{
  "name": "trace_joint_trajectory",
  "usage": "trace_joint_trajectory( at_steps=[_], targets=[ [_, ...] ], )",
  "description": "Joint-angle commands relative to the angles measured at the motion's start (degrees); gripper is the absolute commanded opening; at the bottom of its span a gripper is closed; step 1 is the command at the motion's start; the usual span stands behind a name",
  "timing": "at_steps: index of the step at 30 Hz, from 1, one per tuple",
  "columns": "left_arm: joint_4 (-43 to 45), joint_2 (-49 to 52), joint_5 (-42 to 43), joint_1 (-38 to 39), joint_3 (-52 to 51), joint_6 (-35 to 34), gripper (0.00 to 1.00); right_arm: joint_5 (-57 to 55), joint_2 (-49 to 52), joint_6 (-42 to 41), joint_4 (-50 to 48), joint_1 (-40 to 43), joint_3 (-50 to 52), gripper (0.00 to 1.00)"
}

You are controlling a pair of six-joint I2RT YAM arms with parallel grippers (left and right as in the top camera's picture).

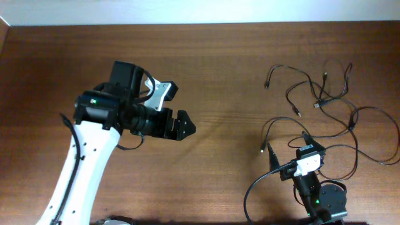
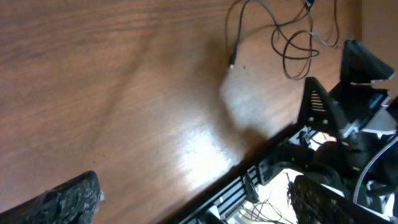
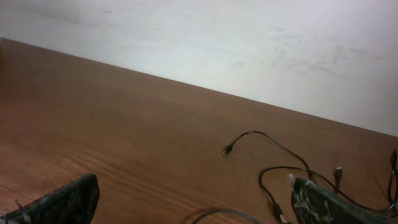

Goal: Untangle cables

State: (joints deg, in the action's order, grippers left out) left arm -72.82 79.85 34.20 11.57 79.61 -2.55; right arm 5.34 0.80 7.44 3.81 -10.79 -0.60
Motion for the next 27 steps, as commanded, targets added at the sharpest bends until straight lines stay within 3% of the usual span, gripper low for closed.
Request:
trace_joint_trajectory(
  at_steps=[1, 11, 14, 17, 18, 24, 27],
  targets=[
    [0.35, -1.11, 0.26, 0.07, -3.98, 1.07, 0.99, 0.44, -0.59, -0.59, 0.26, 0.42, 0.26, 0.99],
    [1.53, -5.01, 0.26, 0.07, -16.72, 1.09, 0.99, 0.46, -0.59, -0.59, 0.26, 0.42, 0.26, 0.99],
    [18.01, -9.51, 0.26, 0.07, -24.52, 1.09, 0.99, 0.44, -0.59, -0.59, 0.26, 0.42, 0.28, 0.99],
    [45.75, -15.47, 0.26, 0.07, -34.77, 1.09, 0.99, 0.46, -0.59, -0.59, 0.26, 0.42, 0.26, 0.99],
    [50.34, -17.77, 0.24, 0.04, -37.83, 1.09, 0.99, 0.46, -0.59, -0.59, 0.26, 0.42, 0.28, 0.99],
    [50.14, -32.57, 0.26, 0.04, -46.80, 1.09, 0.99, 0.46, -0.59, -0.59, 0.26, 0.42, 0.26, 0.98],
    [60.78, -42.10, 0.28, 0.00, -50.42, 1.09, 0.99, 0.46, -0.59, -0.59, 0.26, 0.42, 0.26, 0.99]
  ],
)
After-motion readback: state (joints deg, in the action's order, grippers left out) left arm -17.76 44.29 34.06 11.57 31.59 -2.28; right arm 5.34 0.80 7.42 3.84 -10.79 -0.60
